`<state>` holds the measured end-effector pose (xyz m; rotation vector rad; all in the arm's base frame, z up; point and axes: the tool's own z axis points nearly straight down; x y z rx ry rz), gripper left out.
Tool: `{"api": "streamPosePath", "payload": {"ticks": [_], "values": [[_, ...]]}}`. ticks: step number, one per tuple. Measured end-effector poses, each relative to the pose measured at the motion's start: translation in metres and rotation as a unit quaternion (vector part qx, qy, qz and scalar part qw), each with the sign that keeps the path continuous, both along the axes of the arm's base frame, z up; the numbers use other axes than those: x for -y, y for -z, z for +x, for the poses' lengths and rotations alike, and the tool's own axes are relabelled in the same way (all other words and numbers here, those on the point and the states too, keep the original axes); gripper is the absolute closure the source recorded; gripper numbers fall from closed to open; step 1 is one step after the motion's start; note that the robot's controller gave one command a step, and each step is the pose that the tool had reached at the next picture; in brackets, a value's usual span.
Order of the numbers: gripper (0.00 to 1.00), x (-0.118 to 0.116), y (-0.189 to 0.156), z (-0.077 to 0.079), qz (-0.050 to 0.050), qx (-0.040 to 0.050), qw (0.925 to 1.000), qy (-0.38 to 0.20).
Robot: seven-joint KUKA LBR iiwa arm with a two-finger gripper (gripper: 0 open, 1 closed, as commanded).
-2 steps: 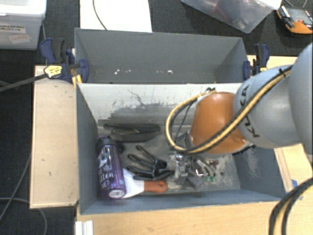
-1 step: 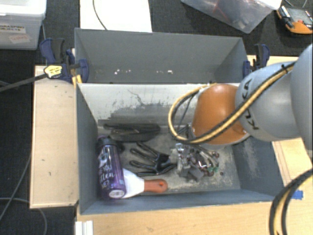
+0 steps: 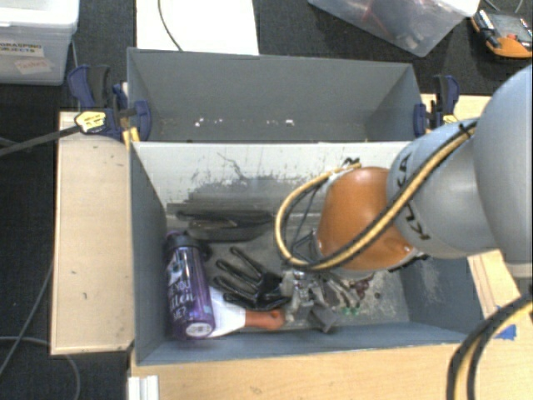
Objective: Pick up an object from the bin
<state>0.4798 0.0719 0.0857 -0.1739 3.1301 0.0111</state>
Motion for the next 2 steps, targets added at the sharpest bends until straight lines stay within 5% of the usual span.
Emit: {"api": "streamPosePath", "payload": {"ticks": [1, 2], "values": [[1.0, 0.052, 0.003, 0.016, -0.002, 0.0033, 0.9995, -0.03], [1.0, 0.017, -0.008, 0.008, 0.002, 0.003, 0.9997, -0.023]]}}
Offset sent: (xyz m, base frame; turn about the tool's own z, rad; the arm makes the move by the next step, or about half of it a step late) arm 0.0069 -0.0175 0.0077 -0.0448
